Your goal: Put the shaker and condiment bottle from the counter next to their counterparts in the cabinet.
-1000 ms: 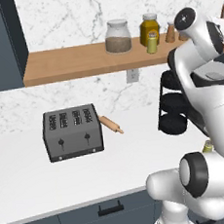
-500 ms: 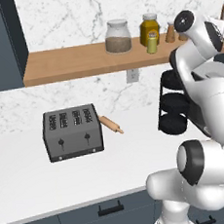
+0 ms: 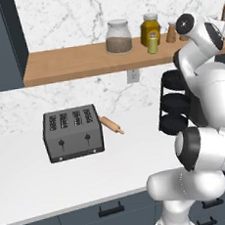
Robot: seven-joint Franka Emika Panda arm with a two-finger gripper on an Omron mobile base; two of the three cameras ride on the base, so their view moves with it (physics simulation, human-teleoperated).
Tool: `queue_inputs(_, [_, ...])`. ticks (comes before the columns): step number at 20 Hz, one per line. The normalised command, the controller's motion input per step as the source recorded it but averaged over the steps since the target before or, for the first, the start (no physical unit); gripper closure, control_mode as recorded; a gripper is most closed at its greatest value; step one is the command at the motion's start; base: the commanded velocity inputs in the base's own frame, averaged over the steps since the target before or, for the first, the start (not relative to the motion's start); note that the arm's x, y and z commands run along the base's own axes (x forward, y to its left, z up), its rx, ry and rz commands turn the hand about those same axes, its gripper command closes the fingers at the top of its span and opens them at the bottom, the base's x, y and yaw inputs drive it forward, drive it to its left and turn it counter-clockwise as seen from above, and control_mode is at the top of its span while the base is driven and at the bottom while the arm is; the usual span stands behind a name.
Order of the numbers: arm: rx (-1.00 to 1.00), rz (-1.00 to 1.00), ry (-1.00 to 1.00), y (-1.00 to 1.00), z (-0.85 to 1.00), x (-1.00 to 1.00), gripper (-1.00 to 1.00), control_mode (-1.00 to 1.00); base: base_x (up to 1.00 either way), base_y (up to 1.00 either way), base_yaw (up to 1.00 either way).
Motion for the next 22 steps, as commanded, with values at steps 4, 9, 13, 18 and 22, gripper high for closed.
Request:
queue_inputs(4, [0.00,0.00,0.00,-0.26,0.00,0.29,1.00,-1.00,0.00,0.00,0.00])
queue_inputs(9, [0.00,0.00,0.00,-0.27,0.00,0.28,1.00,-1.00,0.00,0.00,0.00])
queue_inputs(13, [0.00,0.00,0.00,-0.20,0.00,0.28,1.00,-1.00,0.00,0.00,0.00])
queue_inputs(18, [0.00,0.00,0.00,-0.13,0.00,0.22,1.00,-1.00,0.00,0.00,0.00])
queue_inputs(22, [0.00,0.00,0.00,-0.12,0.00,0.18,1.00,-1.00,0.00,0.00,0.00])
